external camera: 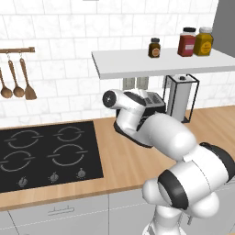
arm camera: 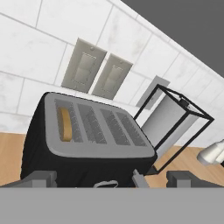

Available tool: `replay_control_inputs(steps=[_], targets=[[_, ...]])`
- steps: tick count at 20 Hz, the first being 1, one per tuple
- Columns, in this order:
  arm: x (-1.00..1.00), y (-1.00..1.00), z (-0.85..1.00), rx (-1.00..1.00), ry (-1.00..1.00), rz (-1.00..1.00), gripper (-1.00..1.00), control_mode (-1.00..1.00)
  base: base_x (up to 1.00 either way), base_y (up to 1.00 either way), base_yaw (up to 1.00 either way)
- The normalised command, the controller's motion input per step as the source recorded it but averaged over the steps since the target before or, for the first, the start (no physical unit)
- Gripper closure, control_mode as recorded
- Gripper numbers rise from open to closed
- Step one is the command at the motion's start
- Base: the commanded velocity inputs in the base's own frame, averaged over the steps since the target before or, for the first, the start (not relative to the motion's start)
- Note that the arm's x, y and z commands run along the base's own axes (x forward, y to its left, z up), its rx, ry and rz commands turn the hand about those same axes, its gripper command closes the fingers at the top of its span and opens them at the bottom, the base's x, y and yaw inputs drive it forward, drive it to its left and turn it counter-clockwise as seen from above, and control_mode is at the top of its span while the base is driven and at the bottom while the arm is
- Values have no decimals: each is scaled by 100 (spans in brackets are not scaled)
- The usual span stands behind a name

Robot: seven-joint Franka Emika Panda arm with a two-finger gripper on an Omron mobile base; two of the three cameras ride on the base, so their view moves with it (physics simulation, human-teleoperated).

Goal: Start the toaster. Once the lever pops up, take the bread to the plate on the dining counter.

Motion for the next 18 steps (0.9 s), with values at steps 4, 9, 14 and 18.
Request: replay_control_inputs(steps=[4,9,14,18], targets=[[0,0,0,0,0,0,-100,-100,0,0,0],[0,0,0,0,0,0,-100,-100,0,0,0],[0,0,0,0,0,0,-100,-100,0,0,0],[0,0,0,0,0,0,-100,-100,0,0,0]])
